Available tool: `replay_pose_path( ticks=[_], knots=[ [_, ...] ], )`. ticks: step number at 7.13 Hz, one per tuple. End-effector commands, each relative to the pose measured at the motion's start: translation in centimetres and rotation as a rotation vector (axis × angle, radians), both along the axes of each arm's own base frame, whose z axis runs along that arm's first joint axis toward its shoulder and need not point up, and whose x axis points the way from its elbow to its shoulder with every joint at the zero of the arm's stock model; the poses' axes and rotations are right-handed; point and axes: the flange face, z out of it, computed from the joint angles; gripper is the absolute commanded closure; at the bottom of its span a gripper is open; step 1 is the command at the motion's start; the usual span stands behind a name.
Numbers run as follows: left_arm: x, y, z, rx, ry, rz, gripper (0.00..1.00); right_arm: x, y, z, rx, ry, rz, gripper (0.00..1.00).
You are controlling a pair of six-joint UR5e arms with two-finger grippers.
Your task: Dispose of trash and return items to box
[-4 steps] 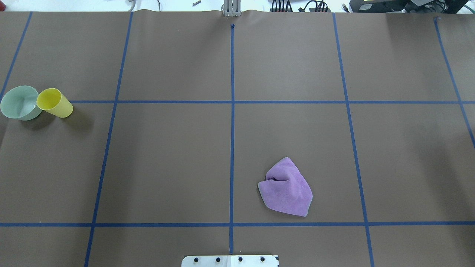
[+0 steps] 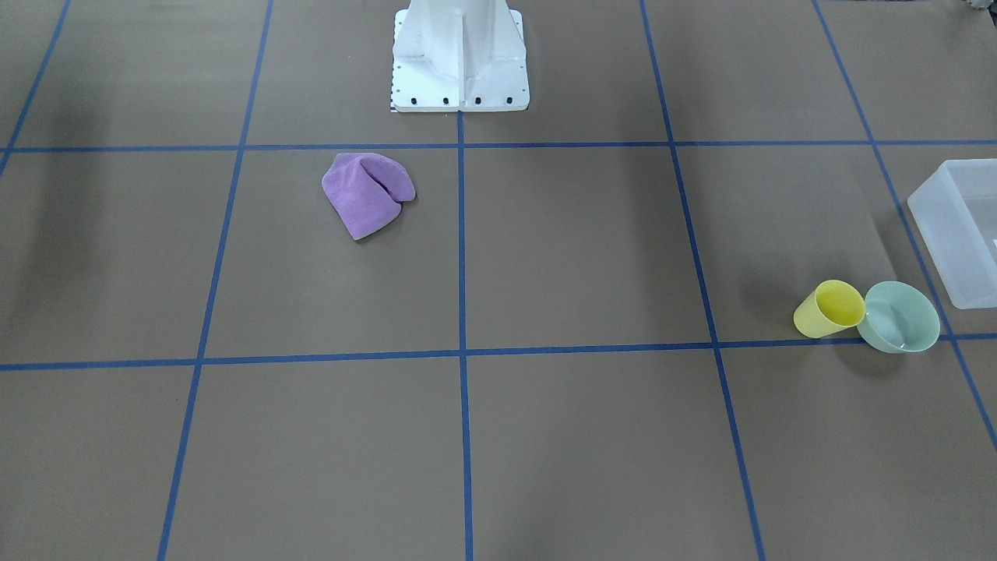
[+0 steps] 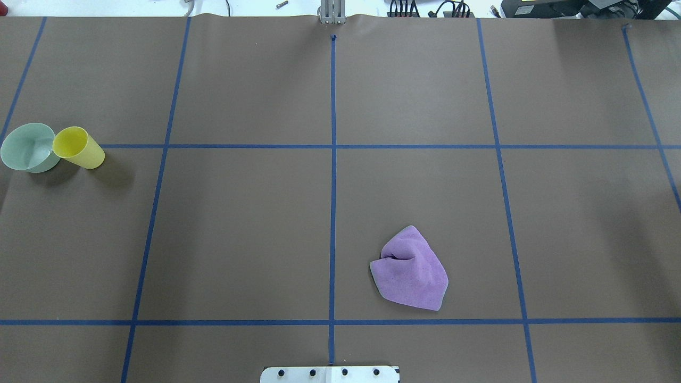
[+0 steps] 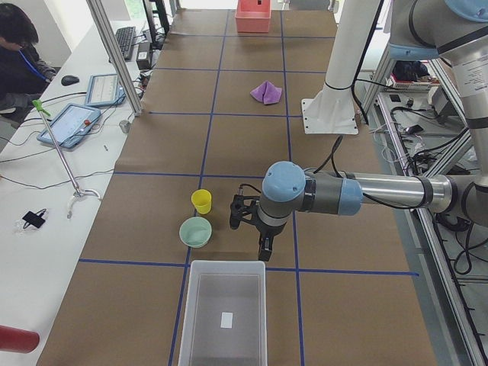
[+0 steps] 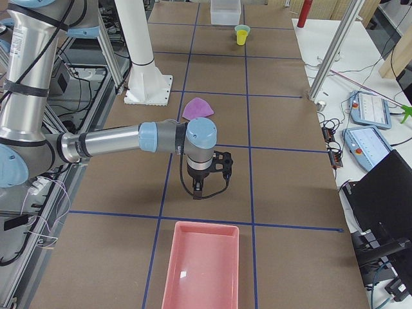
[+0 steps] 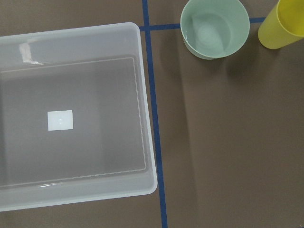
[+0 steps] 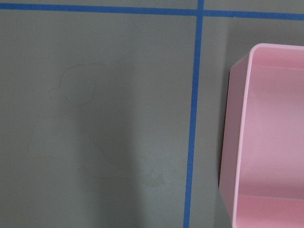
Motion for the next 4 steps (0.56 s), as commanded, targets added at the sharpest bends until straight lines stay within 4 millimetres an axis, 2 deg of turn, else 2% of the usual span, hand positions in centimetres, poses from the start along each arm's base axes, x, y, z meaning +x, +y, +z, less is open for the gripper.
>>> replay_pose_path(
  ticks=[1, 3, 4],
  knots=[
    [0.0, -0.2, -0.8, 0.021, 0.002, -0.001, 0.01, 0.4, 0.0, -0.7, 0.01, 0.005, 0.015, 0.0],
    [0.0, -1.2, -3.8, 0.106, 0.005, 0.003, 0.01, 0.4, -0.8, -4.3, 0.135, -0.008, 0.016, 0.0],
    [-0.2, -3.6, -6.2, 0.225, -0.009, -0.002, 0.01, 0.4, -1.4, -6.5, 0.244, -0.013, 0.021, 0.0]
  ],
)
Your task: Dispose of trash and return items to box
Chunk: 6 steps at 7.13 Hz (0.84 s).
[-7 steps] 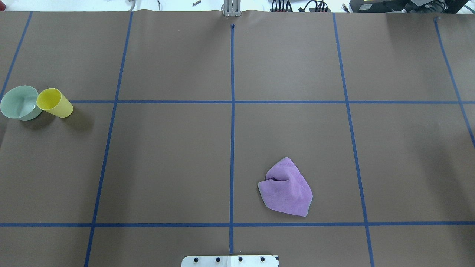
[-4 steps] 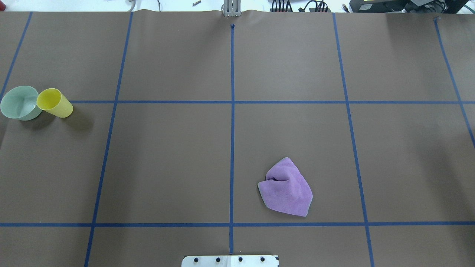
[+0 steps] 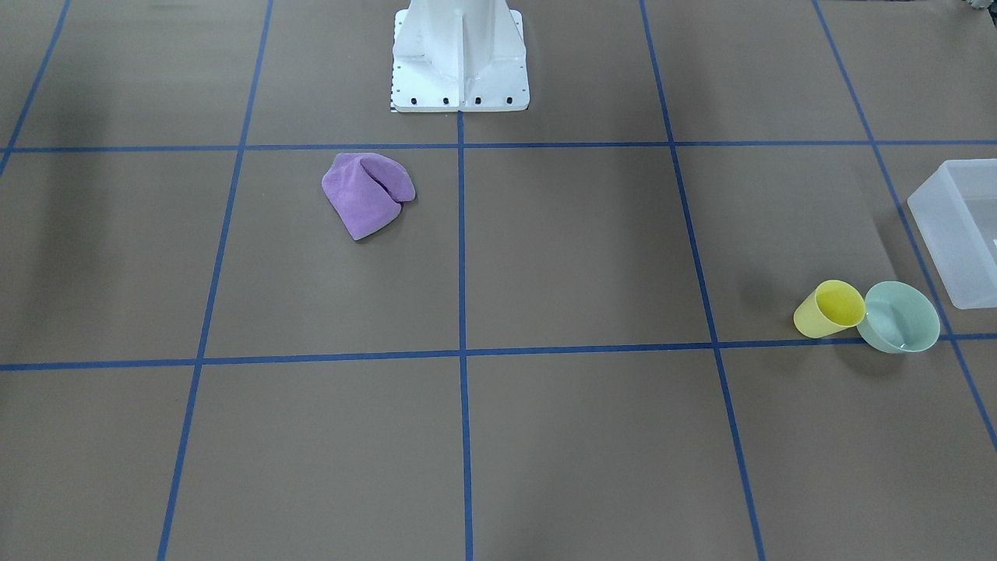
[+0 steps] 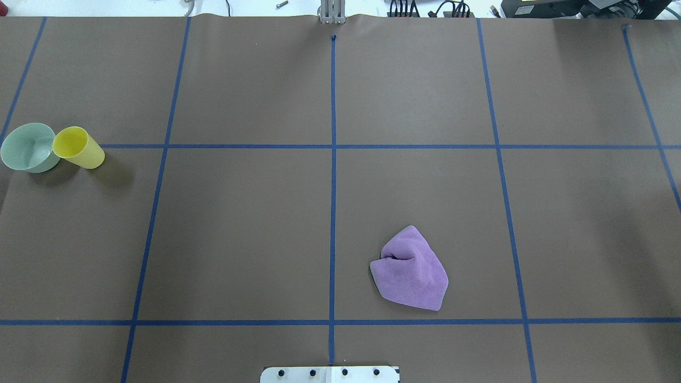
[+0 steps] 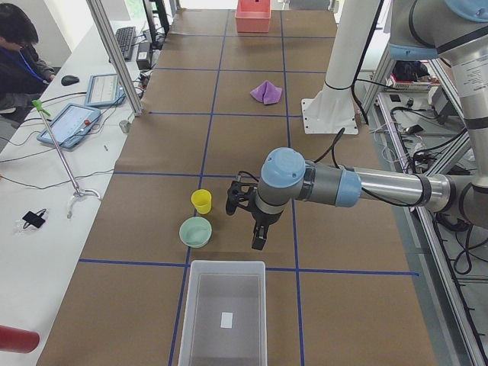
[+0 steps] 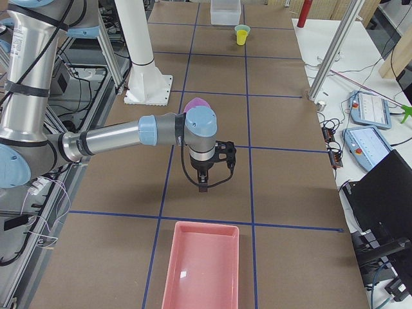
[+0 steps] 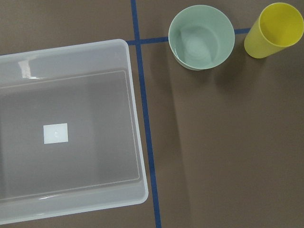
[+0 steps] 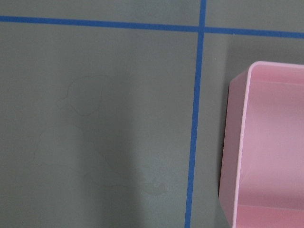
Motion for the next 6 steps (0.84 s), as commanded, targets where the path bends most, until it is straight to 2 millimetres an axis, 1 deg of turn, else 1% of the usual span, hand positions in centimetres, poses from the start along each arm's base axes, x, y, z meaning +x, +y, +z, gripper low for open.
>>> replay_pose_path(
  ticks=[1, 2, 3, 4, 5, 6],
  knots=[
    [-0.3, -4.5, -4.4, 0.195, -0.017, -0.011, 0.01, 0.0, -0.6, -3.7, 0.167, -0.007, 0.003, 0.0],
    [-0.3, -6.3, -2.9, 0.151, 0.002, -0.02, 0.01, 0.0, -1.1, -4.5, 0.192, -0.008, 0.003, 0.0],
    [-0.3, -6.3, -3.1, 0.163, 0.004, -0.022, 0.01, -0.1, -2.5, -6.4, 0.231, -0.013, 0.009, 0.0],
    [-0.3, -7.2, -4.4, 0.194, -0.001, -0.021, 0.01, -0.1, -2.8, -7.2, 0.251, -0.011, 0.01, 0.0],
    [0.1, -7.7, -4.8, 0.218, -0.003, -0.012, 0.01, -0.1, -3.4, -8.0, 0.272, -0.011, 0.007, 0.0],
    [3.4, -11.0, -6.1, 0.259, 0.0, 0.065, 0.02, -1.0, -4.1, -8.5, 0.279, -0.018, -0.011, 0.0]
  ],
)
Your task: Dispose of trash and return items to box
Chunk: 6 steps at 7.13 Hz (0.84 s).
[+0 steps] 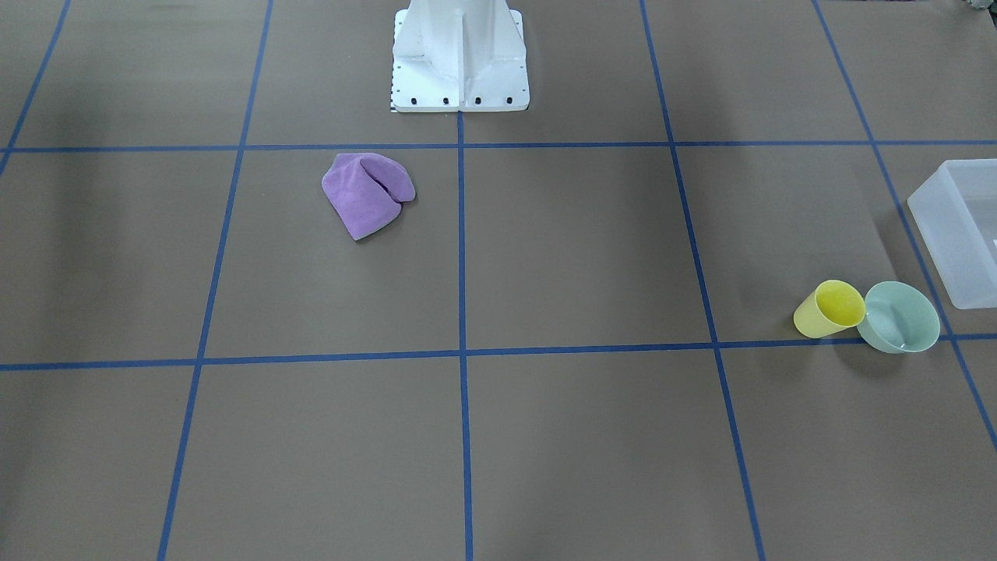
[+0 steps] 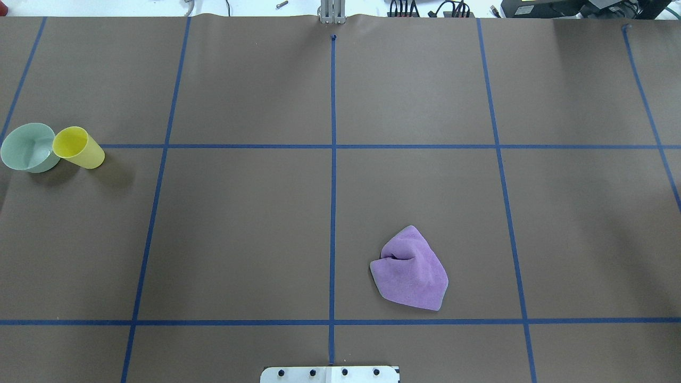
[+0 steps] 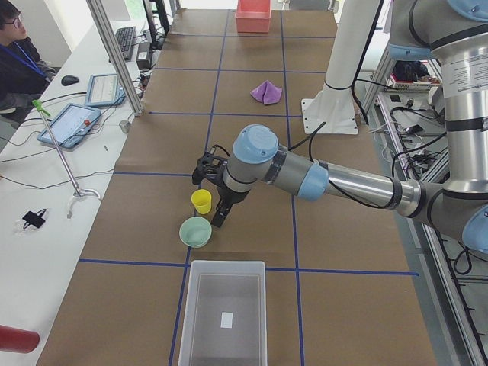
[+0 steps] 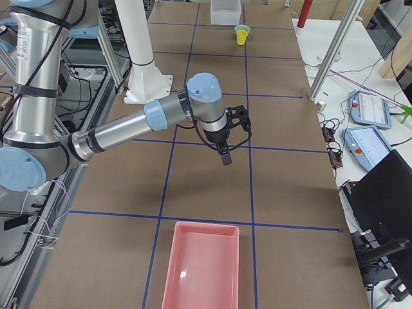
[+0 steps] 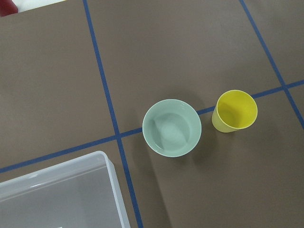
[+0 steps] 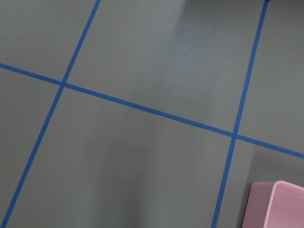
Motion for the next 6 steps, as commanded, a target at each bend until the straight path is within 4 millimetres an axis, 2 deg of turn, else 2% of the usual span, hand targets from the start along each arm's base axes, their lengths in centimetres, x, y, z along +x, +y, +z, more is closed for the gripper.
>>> replay_pose_path(
  ticks=[1, 2, 3, 4, 5, 6],
  knots=[
    [4.5, -4.9, 0.1, 0.012, -0.003, 0.094, 0.01, -1.5, -0.9, -0.8, -0.011, -0.014, -0.01, 0.0],
    [5.1, -7.0, 2.4, -0.073, 0.017, 0.056, 0.01, -3.4, -1.0, -0.9, -0.101, -0.037, 0.032, 0.0],
    [7.0, -8.7, 4.6, -0.139, 0.045, 0.026, 0.01, -4.1, -1.0, -0.8, -0.12, -0.04, 0.031, 0.0],
    [11.0, -11.4, 5.8, -0.229, 0.076, -0.01, 0.01, -4.4, -1.0, -0.8, -0.122, -0.038, 0.025, 0.0],
    [14.9, -13.6, 6.8, -0.248, 0.053, -0.043, 0.02, -4.5, -0.9, -0.8, -0.119, -0.036, 0.022, 0.0],
    [19.0, -15.1, 8.0, -0.265, 0.062, -0.062, 0.02, -4.5, -0.9, -0.8, -0.114, -0.034, 0.016, 0.0]
  ],
)
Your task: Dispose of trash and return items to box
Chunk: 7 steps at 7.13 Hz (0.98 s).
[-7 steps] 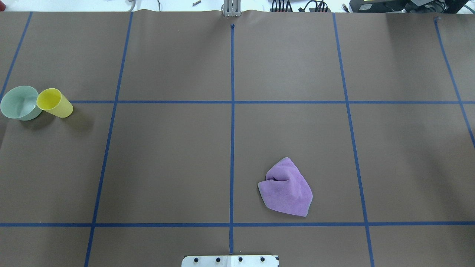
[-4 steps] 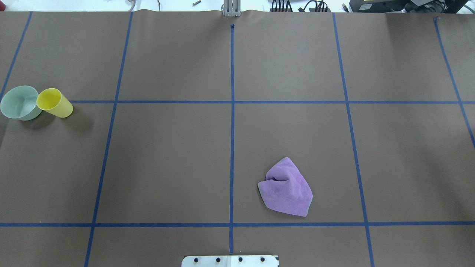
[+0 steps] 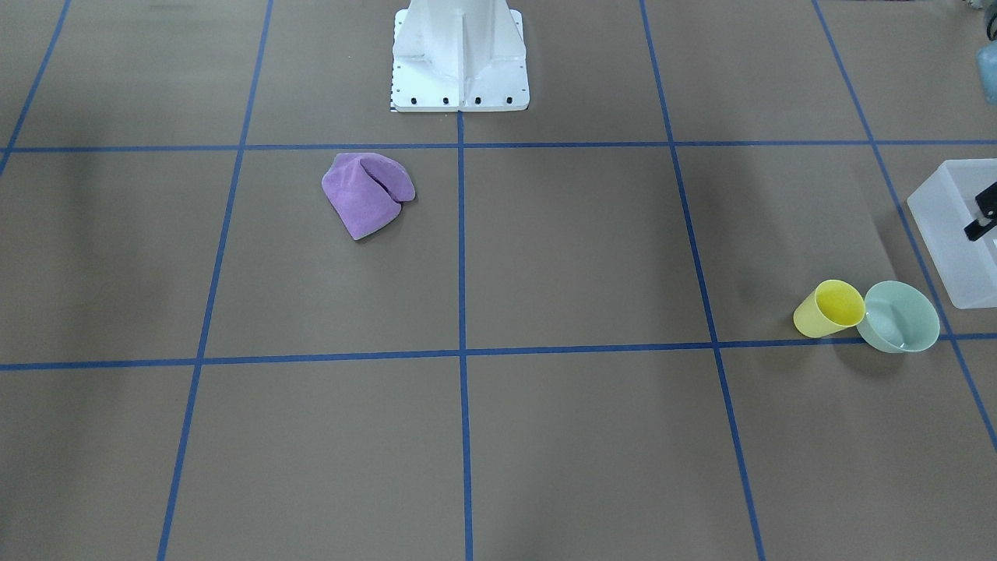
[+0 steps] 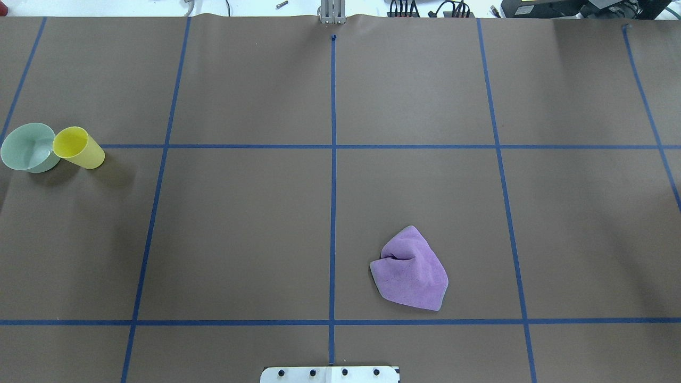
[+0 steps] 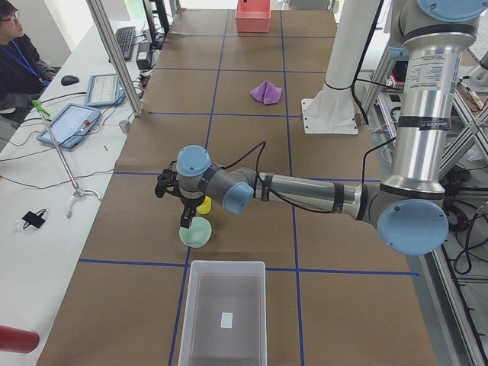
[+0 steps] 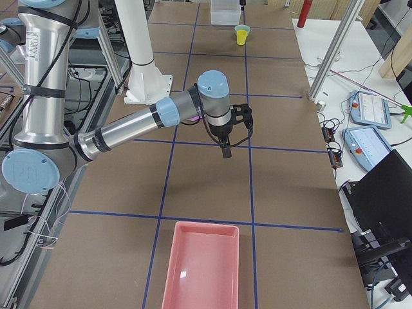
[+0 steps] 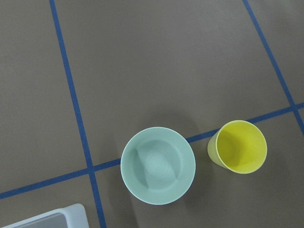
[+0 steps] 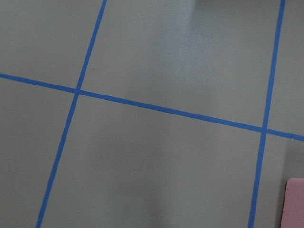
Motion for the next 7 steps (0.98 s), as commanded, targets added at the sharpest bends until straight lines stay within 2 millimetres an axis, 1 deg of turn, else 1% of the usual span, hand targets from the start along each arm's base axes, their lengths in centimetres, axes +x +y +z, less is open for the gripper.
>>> replay_pose_path(
  ticks=[1, 2, 3, 4, 5, 6, 7],
  knots=[
    [6.4, -2.5, 2.3, -0.039, 0.027, -0.059, 0.02, -0.2, 0.0, 0.0, 0.006, 0.001, -0.008, 0.0],
    [7.7, -2.4, 1.4, -0.056, 0.05, -0.072, 0.03, -0.3, 0.0, -0.1, 0.008, 0.003, -0.009, 0.0],
    [7.9, -2.4, 1.1, -0.053, 0.054, -0.07, 0.03, -0.3, -0.1, -0.2, 0.011, 0.004, -0.01, 0.0],
    [8.6, -2.1, 1.1, -0.044, 0.058, -0.056, 0.03, -0.6, -0.1, -0.1, 0.011, 0.011, -0.015, 0.0],
    [9.8, -1.7, 1.1, -0.032, 0.062, -0.036, 0.14, -0.7, -0.1, 0.0, 0.012, 0.018, -0.015, 0.0],
    [10.9, -1.4, 0.9, -0.027, 0.063, -0.016, 0.34, -0.7, -0.2, 0.0, 0.013, 0.027, -0.012, 0.0],
    [11.4, -1.1, 0.9, -0.025, 0.064, -0.006, 0.38, -0.8, -0.2, 0.2, 0.012, 0.034, -0.013, 0.0]
  ],
)
